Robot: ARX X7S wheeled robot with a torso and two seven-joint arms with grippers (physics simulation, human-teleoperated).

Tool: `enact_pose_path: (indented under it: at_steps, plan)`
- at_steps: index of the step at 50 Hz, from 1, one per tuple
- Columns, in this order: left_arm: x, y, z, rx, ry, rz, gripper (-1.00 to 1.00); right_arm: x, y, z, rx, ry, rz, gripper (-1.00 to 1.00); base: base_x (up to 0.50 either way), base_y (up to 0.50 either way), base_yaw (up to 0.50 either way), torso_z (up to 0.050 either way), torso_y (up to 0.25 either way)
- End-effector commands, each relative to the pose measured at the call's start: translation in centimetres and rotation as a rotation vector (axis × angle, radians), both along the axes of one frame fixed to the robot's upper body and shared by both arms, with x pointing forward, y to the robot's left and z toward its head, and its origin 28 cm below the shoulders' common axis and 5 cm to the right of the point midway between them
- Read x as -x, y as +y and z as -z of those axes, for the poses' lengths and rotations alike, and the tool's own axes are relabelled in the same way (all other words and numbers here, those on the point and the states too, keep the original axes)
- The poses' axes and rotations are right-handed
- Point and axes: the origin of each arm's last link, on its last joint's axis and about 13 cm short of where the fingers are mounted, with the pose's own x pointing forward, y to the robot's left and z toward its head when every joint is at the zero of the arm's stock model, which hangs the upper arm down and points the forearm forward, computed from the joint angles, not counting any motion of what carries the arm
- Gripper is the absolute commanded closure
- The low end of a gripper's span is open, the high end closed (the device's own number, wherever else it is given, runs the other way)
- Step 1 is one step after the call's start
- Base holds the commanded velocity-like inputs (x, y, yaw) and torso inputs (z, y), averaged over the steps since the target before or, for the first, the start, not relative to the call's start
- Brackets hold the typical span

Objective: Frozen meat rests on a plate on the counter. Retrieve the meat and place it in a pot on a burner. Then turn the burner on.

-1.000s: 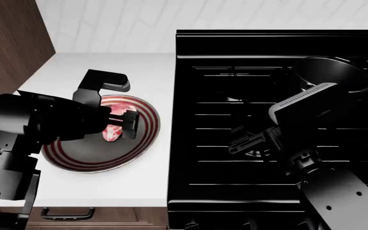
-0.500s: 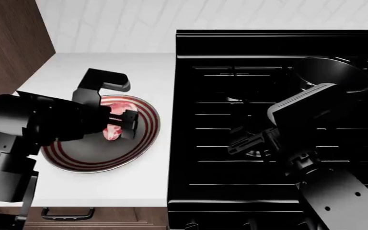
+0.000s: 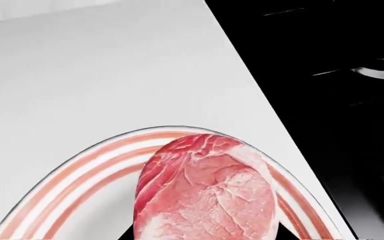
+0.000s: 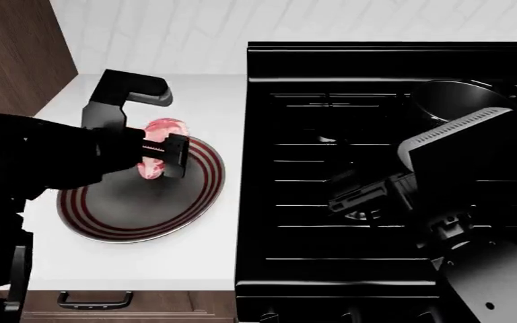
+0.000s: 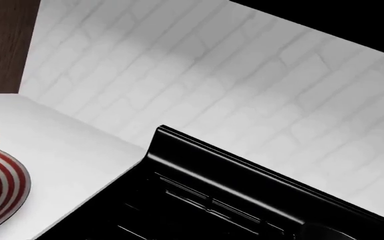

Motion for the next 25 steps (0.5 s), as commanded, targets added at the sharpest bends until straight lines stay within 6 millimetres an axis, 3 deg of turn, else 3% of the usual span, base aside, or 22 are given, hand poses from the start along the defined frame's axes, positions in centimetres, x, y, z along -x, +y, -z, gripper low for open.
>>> enact_pose_path:
  at_steps: [1, 15, 25]
  plan:
    - [2.2, 0.0, -3.5, 0.030, -0.128, 0.018, 1.00, 1.5, -0.2, -1.5, -0.037, -0.037, -0.001, -1.00, 0.00, 0.00, 0.00, 0.000, 0.000]
    - [3.6, -0.2, -5.4, 0.049, -0.199, 0.044, 1.00, 3.1, -0.6, -2.6, -0.087, -0.060, 0.007, -1.00, 0.00, 0.00, 0.00, 0.000, 0.000]
    - [3.5, -0.3, -6.2, 0.050, -0.226, 0.051, 1.00, 3.2, -0.7, -2.7, -0.088, -0.057, 0.017, -1.00, 0.00, -0.48, 0.00, 0.000, 0.001]
